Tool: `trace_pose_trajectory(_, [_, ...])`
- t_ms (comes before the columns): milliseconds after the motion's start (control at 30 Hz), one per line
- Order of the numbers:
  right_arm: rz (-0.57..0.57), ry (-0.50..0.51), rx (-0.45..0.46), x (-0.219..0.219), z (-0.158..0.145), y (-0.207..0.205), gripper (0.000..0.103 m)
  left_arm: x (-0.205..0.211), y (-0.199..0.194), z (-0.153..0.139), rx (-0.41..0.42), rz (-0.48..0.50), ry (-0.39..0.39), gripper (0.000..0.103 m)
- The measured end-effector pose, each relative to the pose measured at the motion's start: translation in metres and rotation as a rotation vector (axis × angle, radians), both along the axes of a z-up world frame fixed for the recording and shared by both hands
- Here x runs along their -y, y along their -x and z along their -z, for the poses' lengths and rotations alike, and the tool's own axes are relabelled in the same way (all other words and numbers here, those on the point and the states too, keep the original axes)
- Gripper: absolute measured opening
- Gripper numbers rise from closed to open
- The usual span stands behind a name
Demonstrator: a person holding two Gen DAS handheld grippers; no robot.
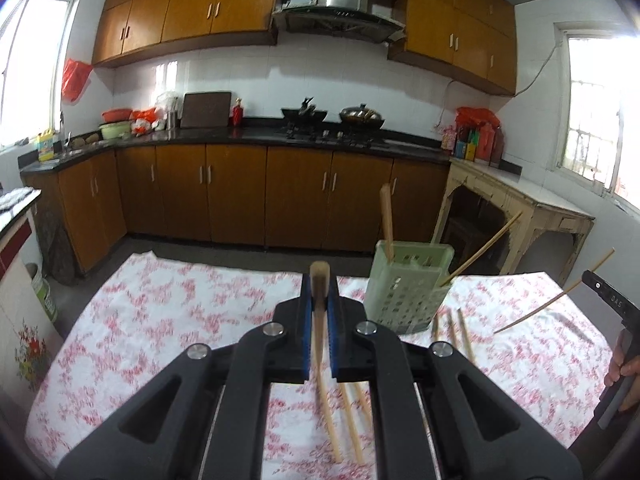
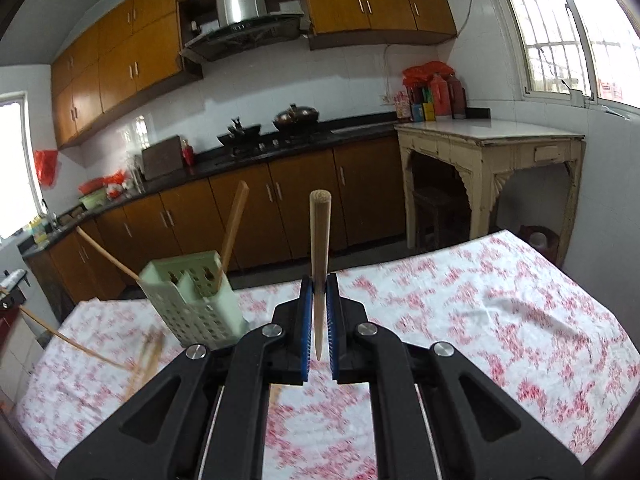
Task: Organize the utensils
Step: 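Lift both held chopsticks and carry them above the green holder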
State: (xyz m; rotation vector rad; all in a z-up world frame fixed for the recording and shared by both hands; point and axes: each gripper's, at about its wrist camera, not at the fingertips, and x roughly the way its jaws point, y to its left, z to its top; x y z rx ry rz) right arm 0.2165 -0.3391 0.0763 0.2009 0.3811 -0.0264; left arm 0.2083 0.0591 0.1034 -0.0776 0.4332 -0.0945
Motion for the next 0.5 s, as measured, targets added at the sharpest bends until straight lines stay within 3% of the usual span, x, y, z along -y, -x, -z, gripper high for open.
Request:
trace_pose_trajectory(333, [-0.173,-0.076,0.079,-0.024,-0.074,-0.007,0.007,0.033,-0.009,-0.069,0.059,0.137,0.034,0.008])
trace_pose_trajectory(500, [-0.233,-0.047,0.115,-0.051,-0.094,-0.023,0.007,0.058,-0.026,-0.099,0.116,0.162,0.032,0.008])
